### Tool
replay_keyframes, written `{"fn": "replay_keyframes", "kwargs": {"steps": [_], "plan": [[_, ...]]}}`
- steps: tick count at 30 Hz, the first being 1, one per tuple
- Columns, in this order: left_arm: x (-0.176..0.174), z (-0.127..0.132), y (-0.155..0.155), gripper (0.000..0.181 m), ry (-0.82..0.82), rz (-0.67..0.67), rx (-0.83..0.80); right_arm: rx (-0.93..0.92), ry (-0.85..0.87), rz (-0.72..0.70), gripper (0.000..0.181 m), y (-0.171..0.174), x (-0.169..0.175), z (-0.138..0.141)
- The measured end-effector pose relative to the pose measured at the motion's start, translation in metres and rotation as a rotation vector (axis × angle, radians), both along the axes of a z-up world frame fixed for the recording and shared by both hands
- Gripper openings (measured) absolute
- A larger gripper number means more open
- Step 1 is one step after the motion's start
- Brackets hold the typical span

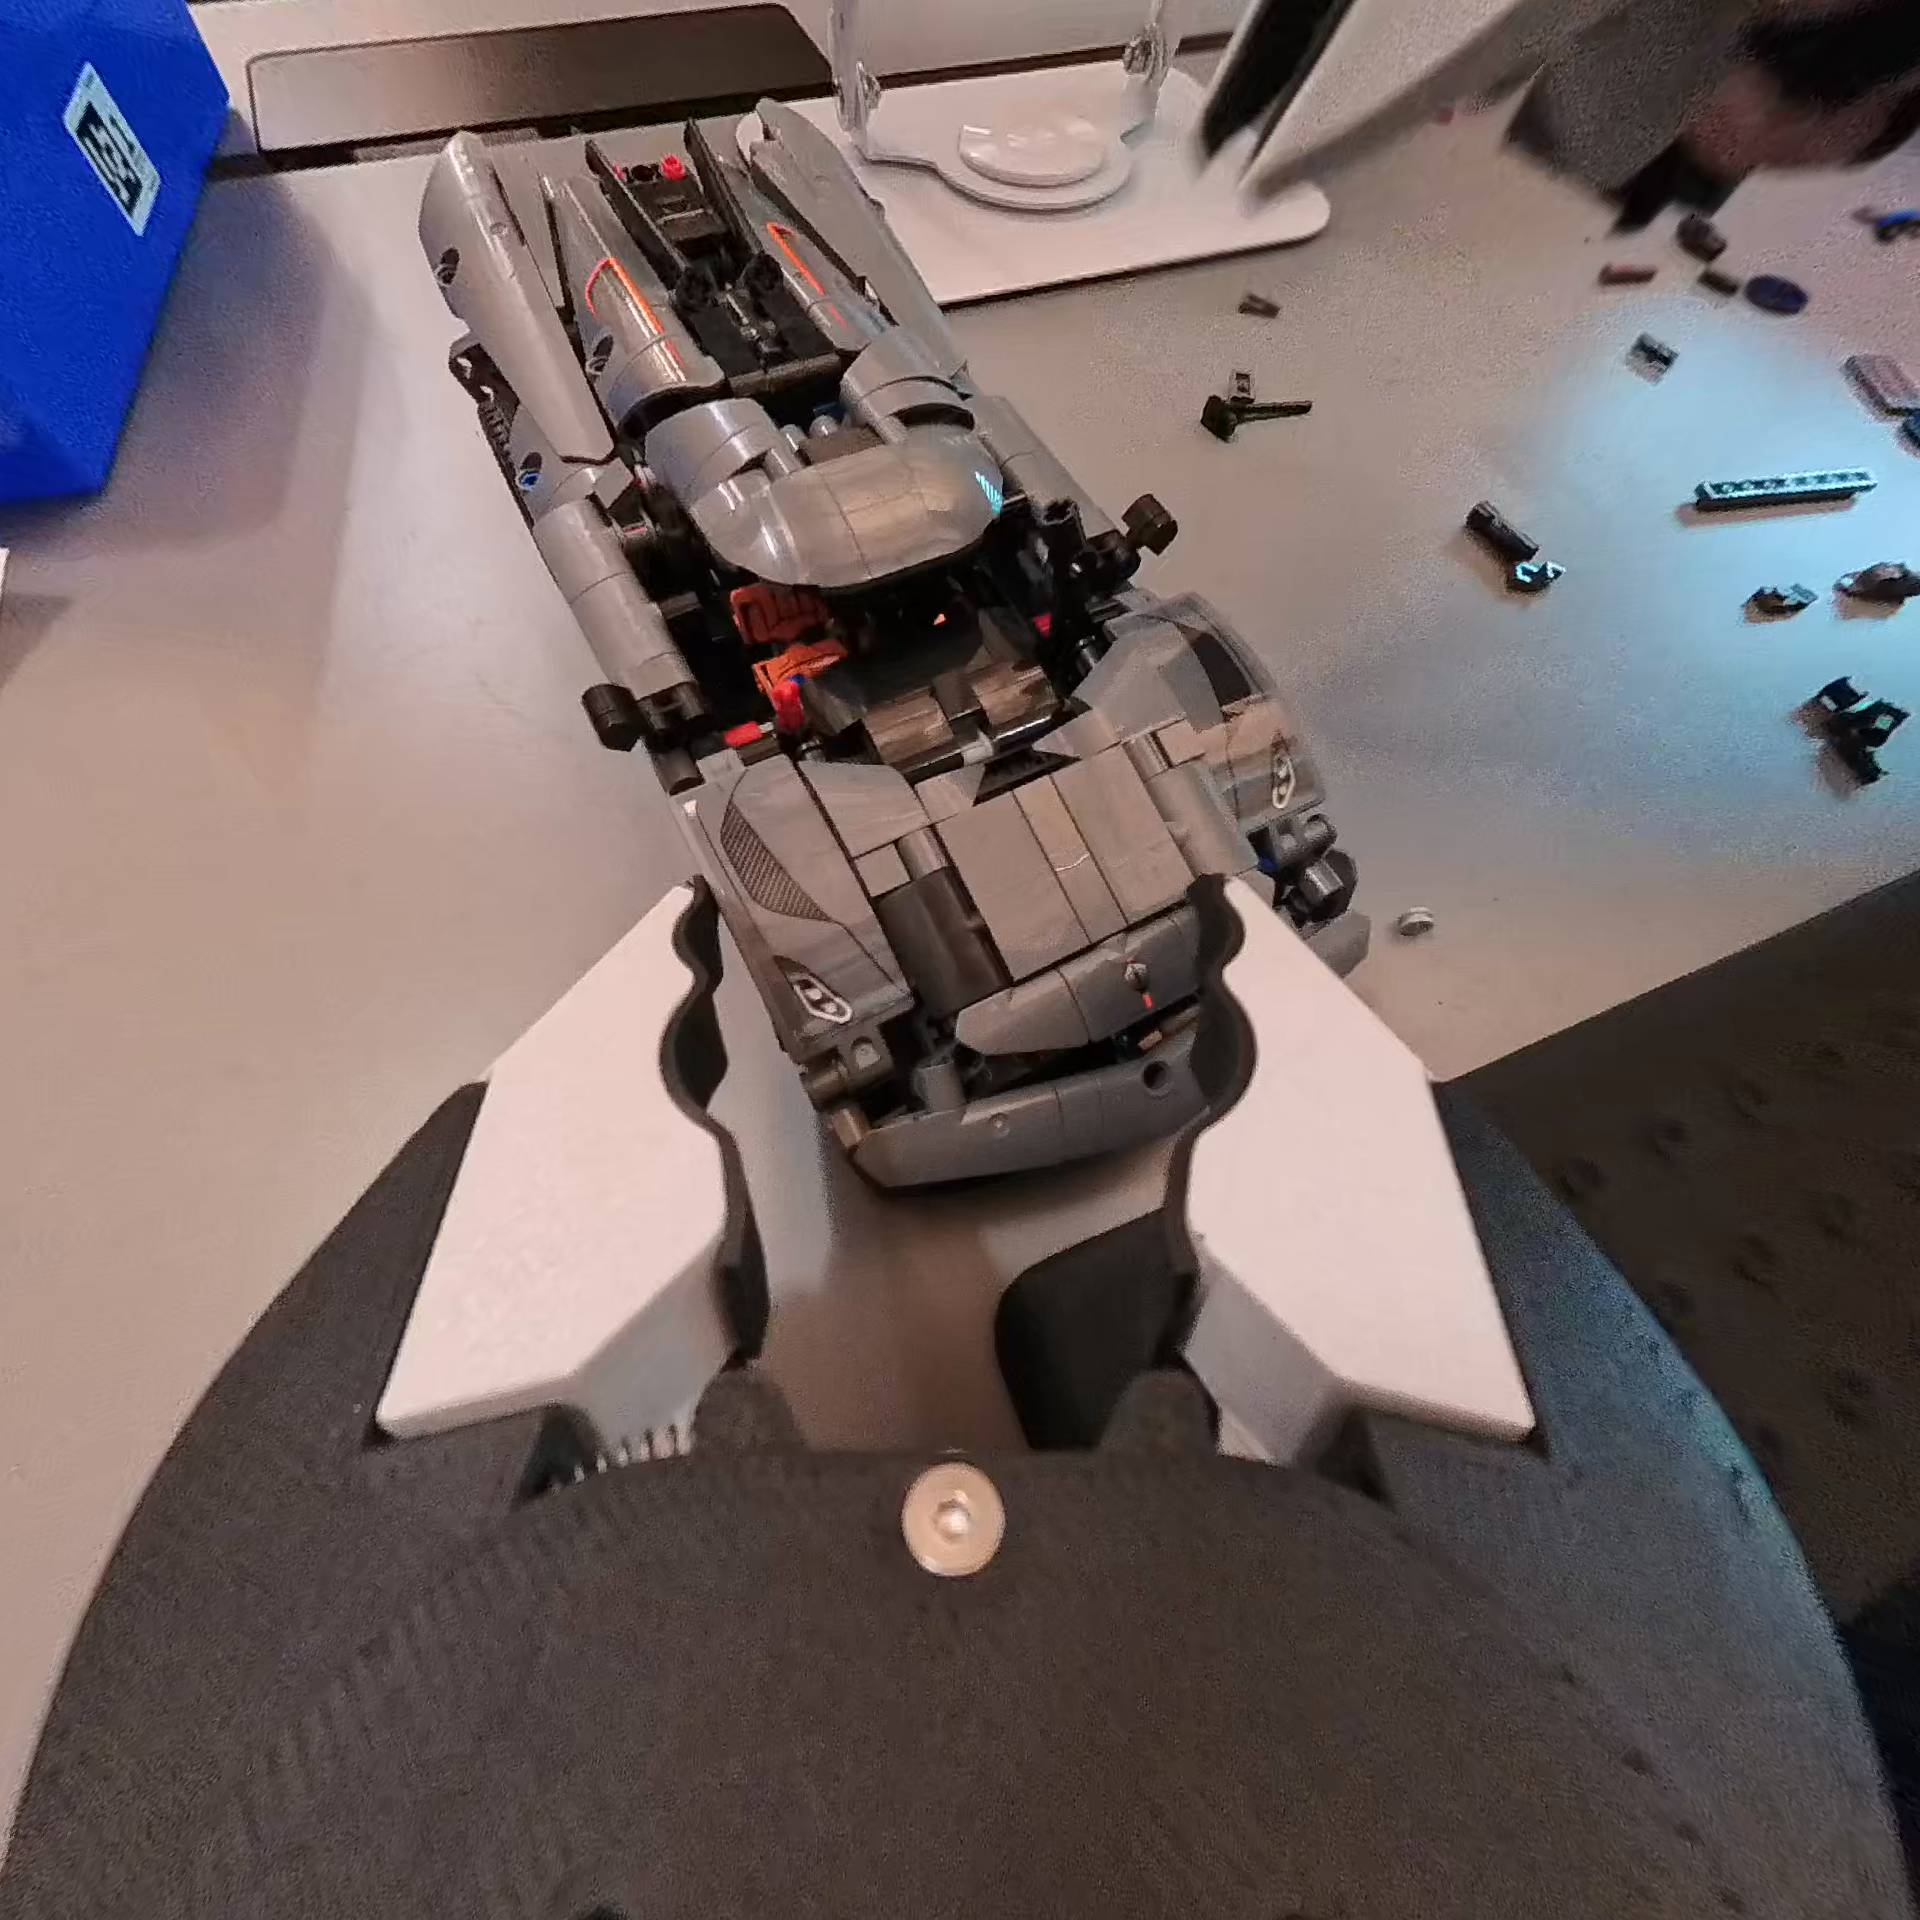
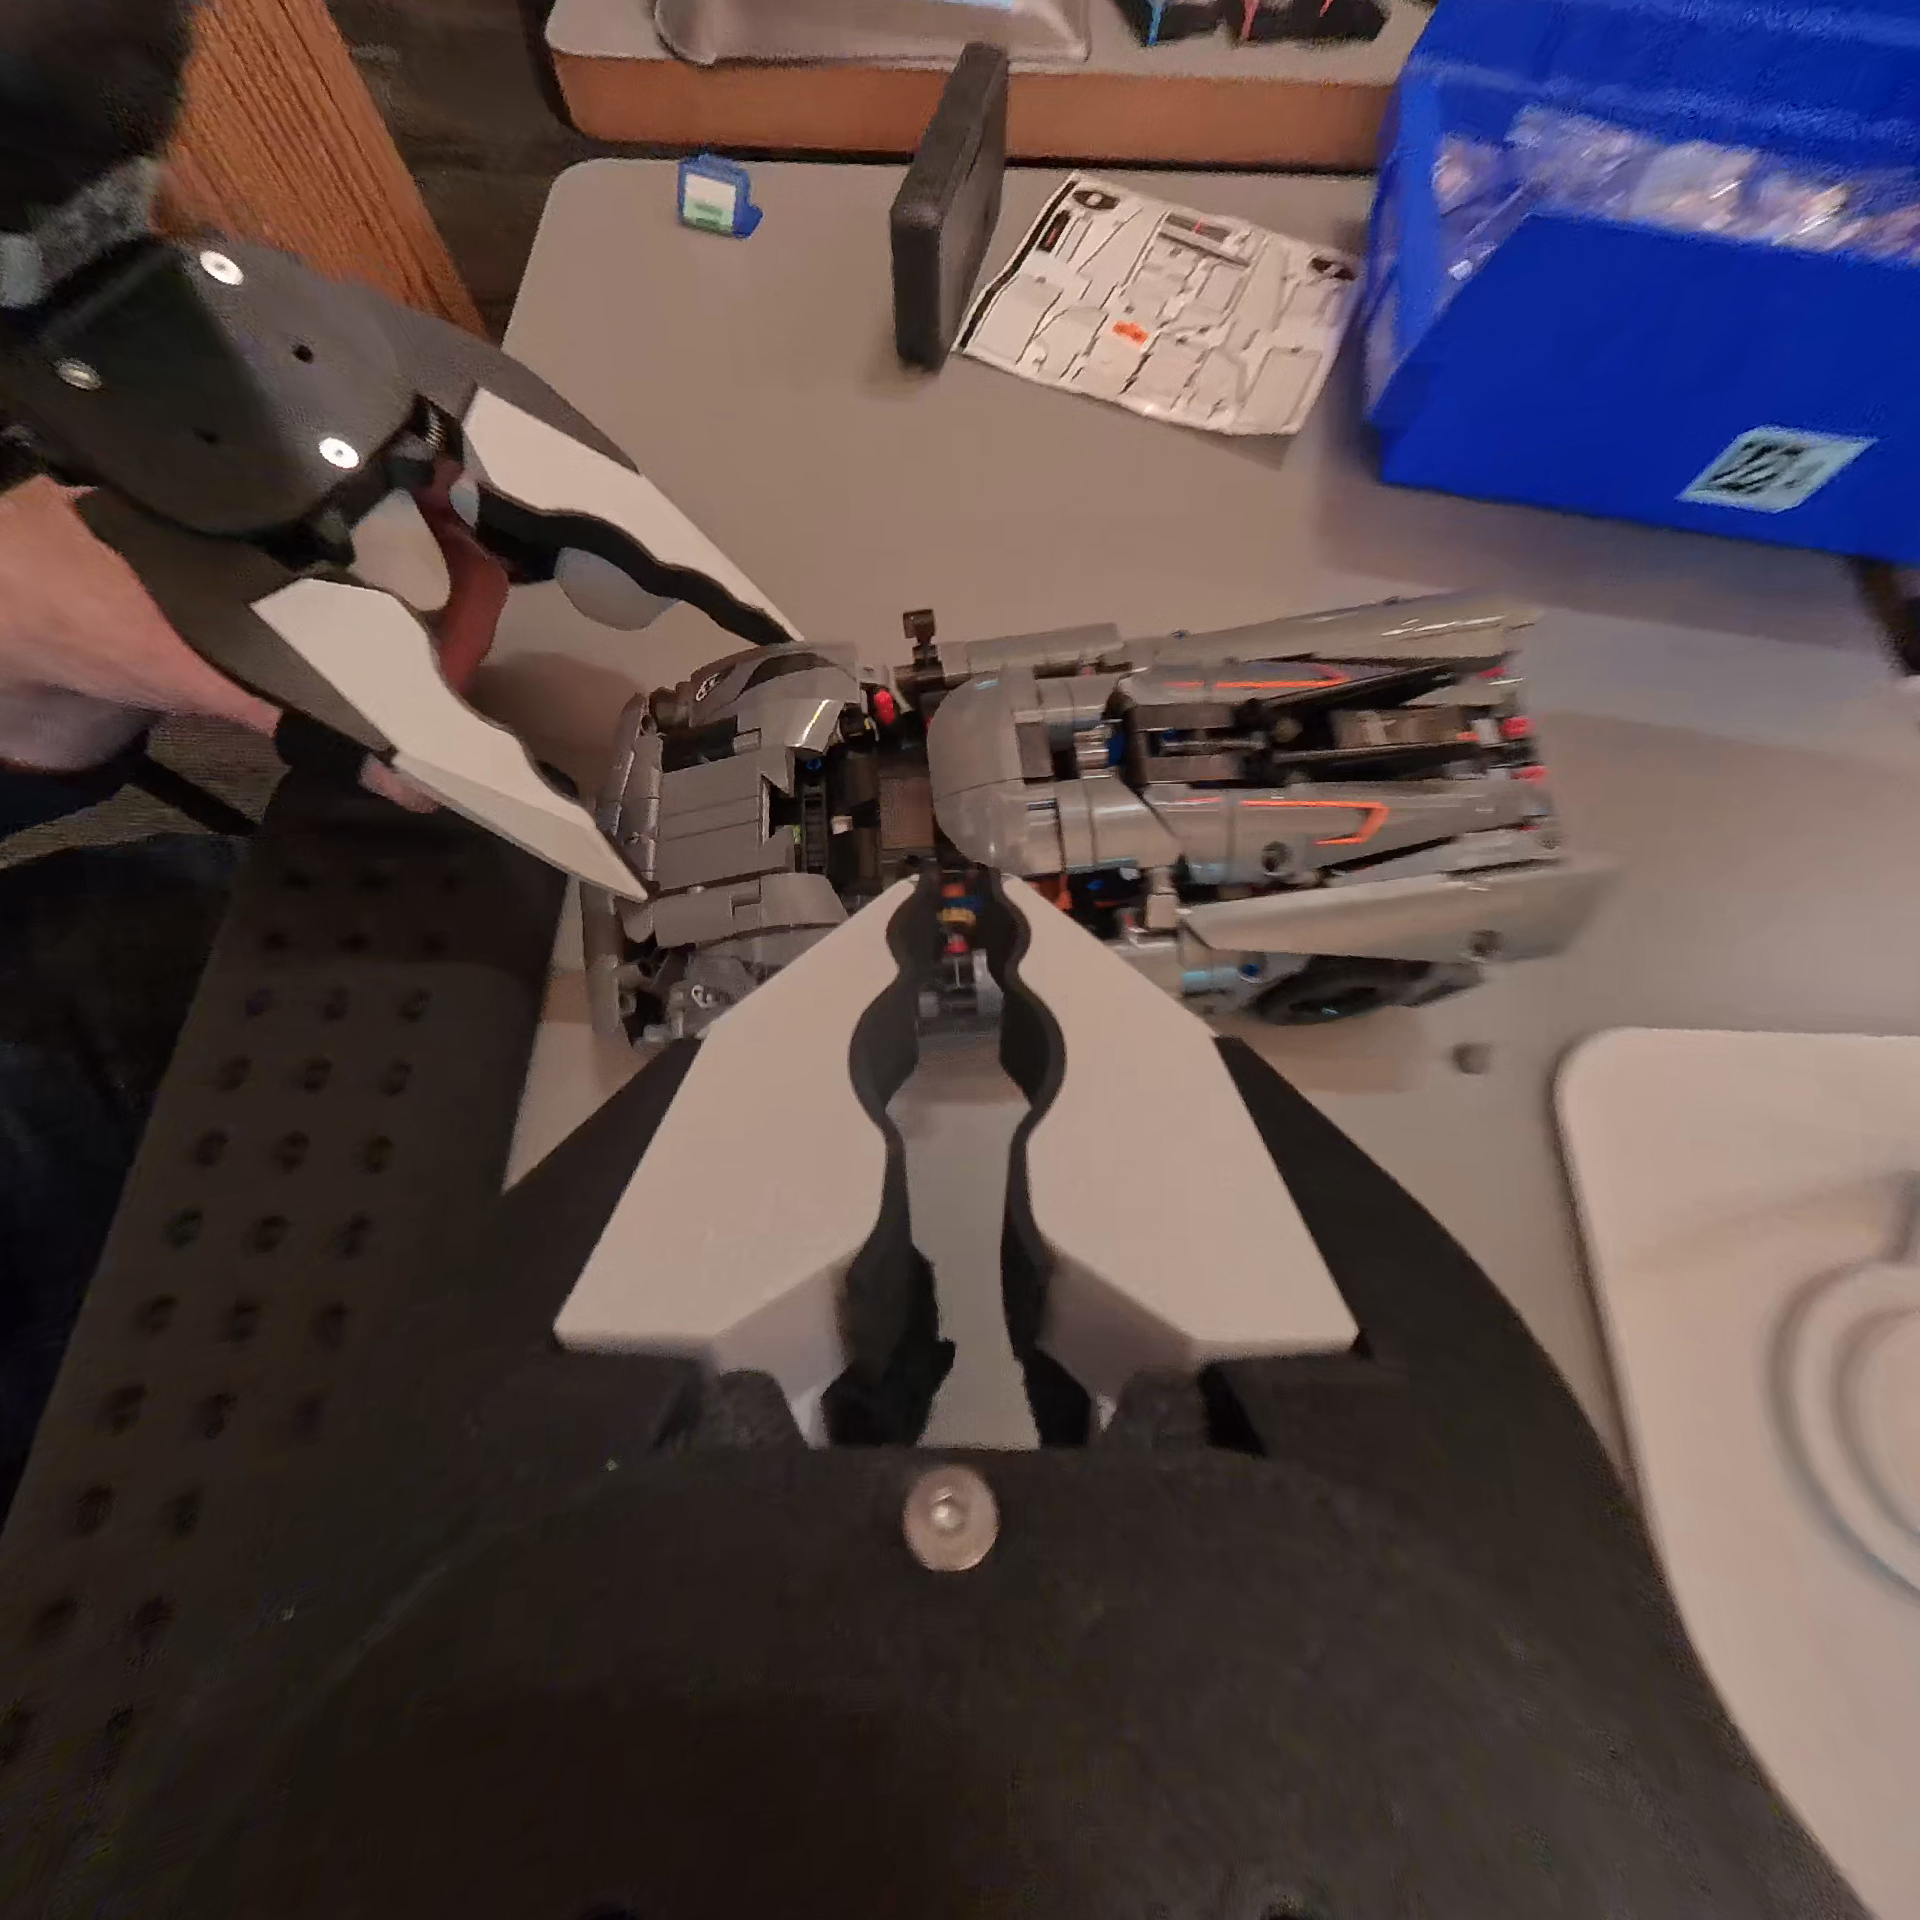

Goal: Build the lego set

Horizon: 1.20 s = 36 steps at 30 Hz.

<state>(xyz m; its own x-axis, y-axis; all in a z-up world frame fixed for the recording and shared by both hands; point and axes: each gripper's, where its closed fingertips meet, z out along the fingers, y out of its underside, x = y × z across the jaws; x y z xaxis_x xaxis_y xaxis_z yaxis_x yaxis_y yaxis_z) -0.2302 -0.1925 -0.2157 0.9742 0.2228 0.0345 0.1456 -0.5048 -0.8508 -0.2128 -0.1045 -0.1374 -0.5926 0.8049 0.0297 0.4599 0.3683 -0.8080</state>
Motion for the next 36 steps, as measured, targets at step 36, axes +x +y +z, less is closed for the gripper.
{"fn": "replay_keyframes", "kwargs": {"steps": [36], "plan": [[0.031, 0.002, 0.058, 0.079, -0.059, -0.119, -0.032, 0.118, -0.159, -0.748, 0.013, 0.335, 0.251, -0.059]]}}
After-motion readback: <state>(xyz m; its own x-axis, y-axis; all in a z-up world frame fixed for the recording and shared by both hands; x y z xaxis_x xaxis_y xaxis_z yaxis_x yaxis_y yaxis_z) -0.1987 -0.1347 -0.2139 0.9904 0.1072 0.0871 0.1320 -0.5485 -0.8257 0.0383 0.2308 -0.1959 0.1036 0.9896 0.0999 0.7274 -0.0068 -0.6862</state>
